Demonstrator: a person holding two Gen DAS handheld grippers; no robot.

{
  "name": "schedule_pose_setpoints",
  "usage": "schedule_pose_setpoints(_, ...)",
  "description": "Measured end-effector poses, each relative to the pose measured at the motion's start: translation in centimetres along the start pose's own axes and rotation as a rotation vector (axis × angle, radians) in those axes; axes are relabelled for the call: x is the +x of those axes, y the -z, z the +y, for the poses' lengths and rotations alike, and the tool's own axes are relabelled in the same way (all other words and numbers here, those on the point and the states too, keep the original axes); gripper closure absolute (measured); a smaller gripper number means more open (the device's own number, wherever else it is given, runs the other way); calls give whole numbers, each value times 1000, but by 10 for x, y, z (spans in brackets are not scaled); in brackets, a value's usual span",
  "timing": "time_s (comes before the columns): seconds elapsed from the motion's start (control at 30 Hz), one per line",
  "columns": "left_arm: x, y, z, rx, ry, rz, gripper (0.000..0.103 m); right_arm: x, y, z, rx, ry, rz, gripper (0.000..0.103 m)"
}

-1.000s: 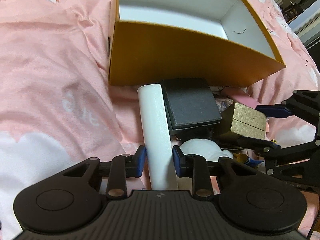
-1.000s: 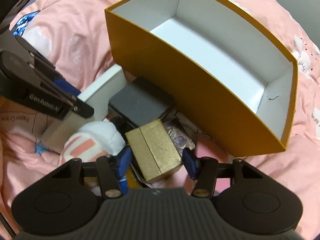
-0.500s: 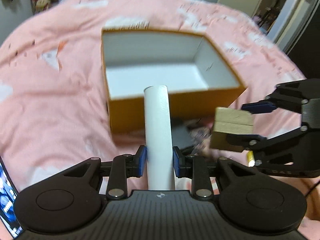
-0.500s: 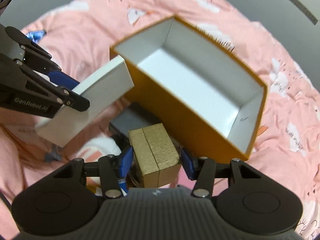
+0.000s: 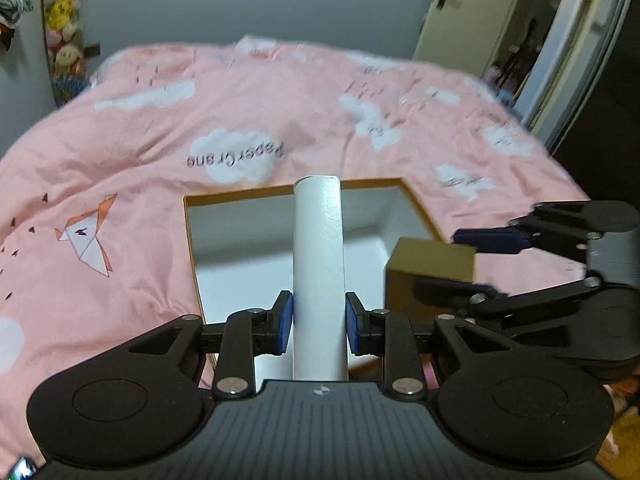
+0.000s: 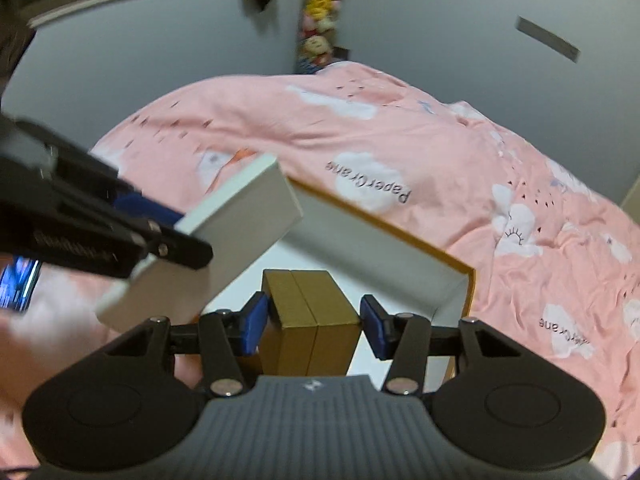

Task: Organize objects
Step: 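Carry the gold box and white tube over the orange shoebox with both grippers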

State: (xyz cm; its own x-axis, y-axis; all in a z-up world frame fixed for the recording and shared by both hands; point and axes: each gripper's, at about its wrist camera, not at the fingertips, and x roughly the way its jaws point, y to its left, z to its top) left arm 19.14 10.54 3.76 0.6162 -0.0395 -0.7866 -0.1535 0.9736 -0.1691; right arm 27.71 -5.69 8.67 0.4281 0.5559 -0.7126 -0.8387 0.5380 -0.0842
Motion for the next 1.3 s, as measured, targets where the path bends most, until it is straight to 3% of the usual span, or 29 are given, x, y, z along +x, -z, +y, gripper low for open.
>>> schedule_pose_setpoints(0.13, 57, -22, 11, -18, -61, 93, 73, 50, -6, -27, 102, -20, 57, 51)
schedule_pose_setpoints(0.33, 116, -26, 15, 62, -196, 171, 73, 116, 5, -46, 197, -55, 150, 51)
schedule_pose_setpoints(0.7, 173, 2, -8, 274, -376, 323, 73, 154, 26, -59, 195, -27, 215, 51)
schedule_pose_setpoints(0.83, 179, 7, -14, 281, -370, 346, 71, 156, 32, -62, 212, -36, 224, 51)
schedule_pose_setpoints(0.97, 171, 3, -12, 217, -263, 353, 65, 155, 36, -64, 236, -54, 230, 51)
schedule_pose_setpoints(1.13, 163, 1, -15, 213, -196, 331, 65, 156, 38, -67, 266, -76, 236, 51)
schedule_pose_setpoints(1.3, 169, 1, -28, 400, -154, 294, 61, 152, 38, -67, 229, -32, 253, 51)
